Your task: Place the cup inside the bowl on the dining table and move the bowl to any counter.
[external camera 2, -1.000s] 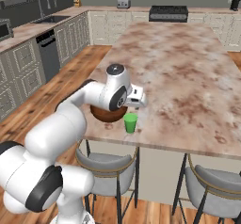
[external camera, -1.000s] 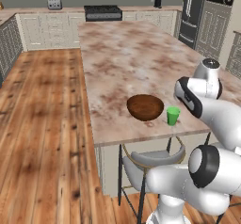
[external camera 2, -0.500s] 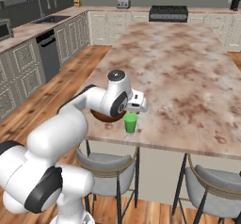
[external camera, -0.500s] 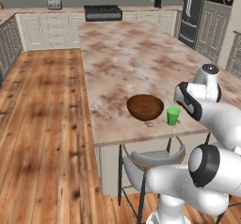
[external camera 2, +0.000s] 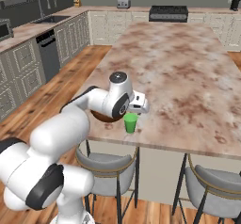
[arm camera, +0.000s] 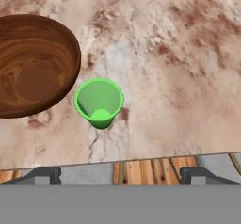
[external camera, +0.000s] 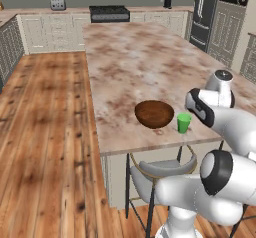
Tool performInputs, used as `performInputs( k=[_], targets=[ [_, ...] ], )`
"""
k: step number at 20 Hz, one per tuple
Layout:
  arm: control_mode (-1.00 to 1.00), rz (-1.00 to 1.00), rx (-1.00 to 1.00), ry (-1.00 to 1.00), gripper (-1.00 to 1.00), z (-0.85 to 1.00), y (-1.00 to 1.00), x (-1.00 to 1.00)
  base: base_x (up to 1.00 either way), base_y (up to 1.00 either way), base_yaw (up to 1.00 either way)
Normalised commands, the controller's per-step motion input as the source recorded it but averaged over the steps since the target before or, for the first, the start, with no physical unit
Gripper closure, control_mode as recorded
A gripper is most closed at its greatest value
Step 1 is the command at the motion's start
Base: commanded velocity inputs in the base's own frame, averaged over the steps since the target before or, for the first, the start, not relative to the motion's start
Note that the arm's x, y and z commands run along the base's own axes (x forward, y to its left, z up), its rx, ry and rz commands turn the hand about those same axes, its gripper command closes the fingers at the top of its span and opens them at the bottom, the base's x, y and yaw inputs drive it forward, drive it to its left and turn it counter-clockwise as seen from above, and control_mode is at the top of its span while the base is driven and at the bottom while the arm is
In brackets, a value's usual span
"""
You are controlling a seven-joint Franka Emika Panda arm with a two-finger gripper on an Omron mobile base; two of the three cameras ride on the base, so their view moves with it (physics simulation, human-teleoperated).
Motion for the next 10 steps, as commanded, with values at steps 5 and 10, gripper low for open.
performInputs(
  k=[5, 10],
  targets=[
    [-1.0, 0.0, 0.0, 0.0, -1.0, -0.09, 0.0, 0.15, 0.0, 0.0, 0.0],
    [-1.0, 0.0, 0.0, 0.0, -1.0, -0.11, 0.0, 0.18, 0.0, 0.0, 0.0]
  ],
)
